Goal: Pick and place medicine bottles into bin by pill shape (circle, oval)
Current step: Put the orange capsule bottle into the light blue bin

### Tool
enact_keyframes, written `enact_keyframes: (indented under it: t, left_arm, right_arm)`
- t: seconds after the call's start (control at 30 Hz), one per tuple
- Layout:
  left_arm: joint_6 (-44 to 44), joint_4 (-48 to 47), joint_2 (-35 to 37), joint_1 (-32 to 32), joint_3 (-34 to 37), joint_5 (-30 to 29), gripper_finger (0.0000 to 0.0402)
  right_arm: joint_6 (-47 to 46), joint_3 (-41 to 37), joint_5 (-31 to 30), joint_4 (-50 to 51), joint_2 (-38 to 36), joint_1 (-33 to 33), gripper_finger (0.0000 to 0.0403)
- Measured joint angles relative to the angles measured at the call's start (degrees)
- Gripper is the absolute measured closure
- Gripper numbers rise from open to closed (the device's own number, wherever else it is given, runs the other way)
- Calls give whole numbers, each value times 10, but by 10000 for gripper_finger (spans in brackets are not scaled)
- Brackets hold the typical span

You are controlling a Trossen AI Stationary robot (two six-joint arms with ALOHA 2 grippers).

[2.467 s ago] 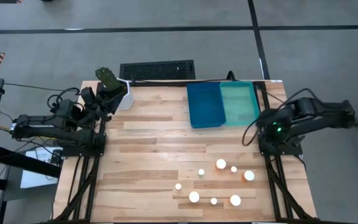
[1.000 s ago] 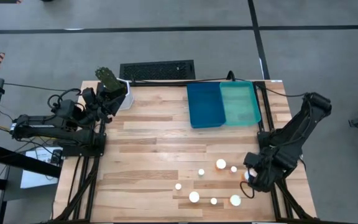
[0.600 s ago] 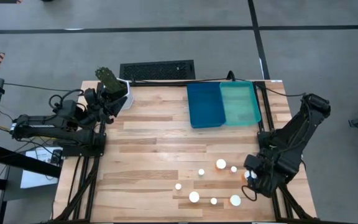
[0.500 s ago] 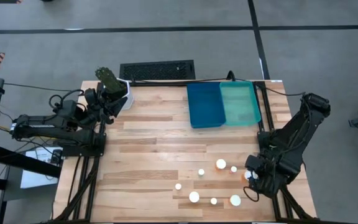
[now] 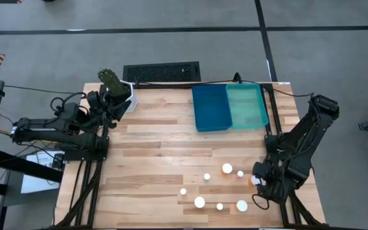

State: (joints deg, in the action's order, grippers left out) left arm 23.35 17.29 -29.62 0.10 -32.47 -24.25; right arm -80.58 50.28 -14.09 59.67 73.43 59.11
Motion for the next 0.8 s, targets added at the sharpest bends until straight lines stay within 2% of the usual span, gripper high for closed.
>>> enact_keyframes:
  t: [0.6,0.8]
  left_arm:
    - [4,-3,0,0,0,-4,105]
    - [4,-3,0,0,0,-4,105]
  right_arm:
    - [12,-1,11,-31,66,0,36]
    - [23,-1,10,-33,65,-6,60]
